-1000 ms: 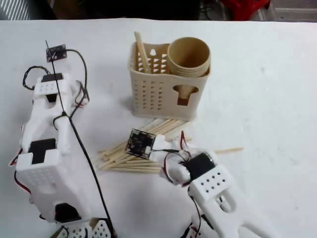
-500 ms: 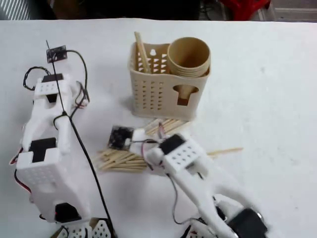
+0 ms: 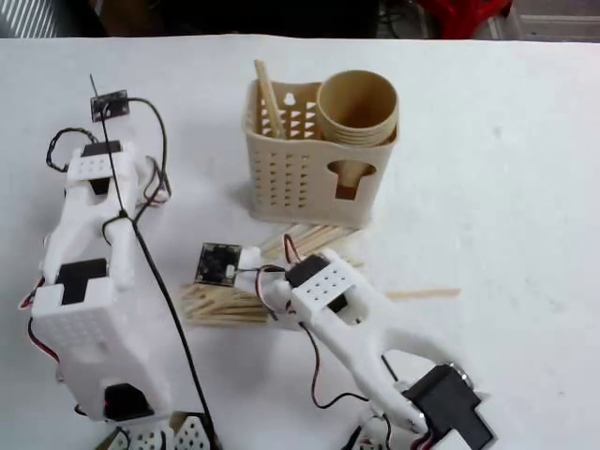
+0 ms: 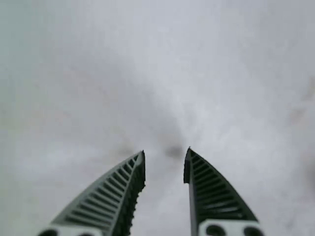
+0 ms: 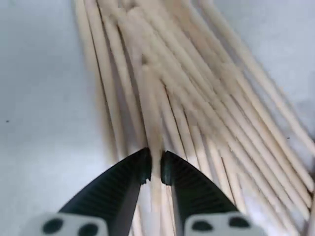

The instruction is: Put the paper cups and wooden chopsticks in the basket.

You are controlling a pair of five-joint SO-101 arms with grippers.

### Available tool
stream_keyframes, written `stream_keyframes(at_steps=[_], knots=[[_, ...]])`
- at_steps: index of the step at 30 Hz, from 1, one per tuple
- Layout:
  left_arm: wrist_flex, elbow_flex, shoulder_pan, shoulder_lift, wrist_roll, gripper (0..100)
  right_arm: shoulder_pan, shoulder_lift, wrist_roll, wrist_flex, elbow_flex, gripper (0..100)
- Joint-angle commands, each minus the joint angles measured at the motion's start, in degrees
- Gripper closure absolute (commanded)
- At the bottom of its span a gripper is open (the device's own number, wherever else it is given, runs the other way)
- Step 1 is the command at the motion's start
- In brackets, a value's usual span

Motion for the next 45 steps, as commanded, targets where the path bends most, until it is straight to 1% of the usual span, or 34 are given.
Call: stream_keyframes(at_steps=[1, 7, 9, 18, 21, 23, 26, 32, 34, 37, 41, 45], knots=[[-1.14, -2.02, 0.40, -0.57, 0.53, 85, 0.40, 0.22, 0.26, -0.84, -2.29, 97.1], [-1.14, -1.93, 0.40, -0.57, 0.53, 85, 0.48, -0.48, 0.09, -0.22, -2.29, 98.2], [-1.14, -1.93, 0.40, -0.57, 0.53, 85, 1.19, -2.15, -1.23, 1.19, -2.64, 98.2], [-1.14, -2.02, 0.40, -0.57, 0.53, 85, 3.38, -24.40, -1.76, 9.63, -2.81, 98.3], [-1.14, -1.93, 0.40, -0.57, 0.53, 85, 3.47, -29.05, -1.76, 14.02, -5.10, 98.3], [-1.14, -1.93, 0.40, -0.57, 0.53, 85, 4.09, -30.64, -1.85, 16.57, -7.74, 98.3], [-1.14, -1.85, 0.40, -0.57, 0.53, 85, 5.58, -32.22, -5.27, 17.19, -13.19, 98.3], [-1.14, -1.85, 0.40, -0.57, 0.53, 85, 5.93, -30.11, -12.75, 16.84, -31.82, 98.3], [-1.14, -1.93, 0.40, -0.57, 0.53, 85, 5.93, -27.91, -16.62, 14.29, -38.51, 98.2], [-1.14, -2.02, 0.40, -0.57, 0.53, 85, 6.11, -23.78, -21.19, 5.76, -46.59, 98.2], [-1.05, -1.85, 0.40, -0.57, 0.53, 85, 5.93, -17.98, -21.89, -7.16, -51.96, 98.1], [-1.05, -1.85, 0.40, -0.57, 0.53, 85, 7.25, -12.35, -21.80, -17.98, -52.66, 98.1]])
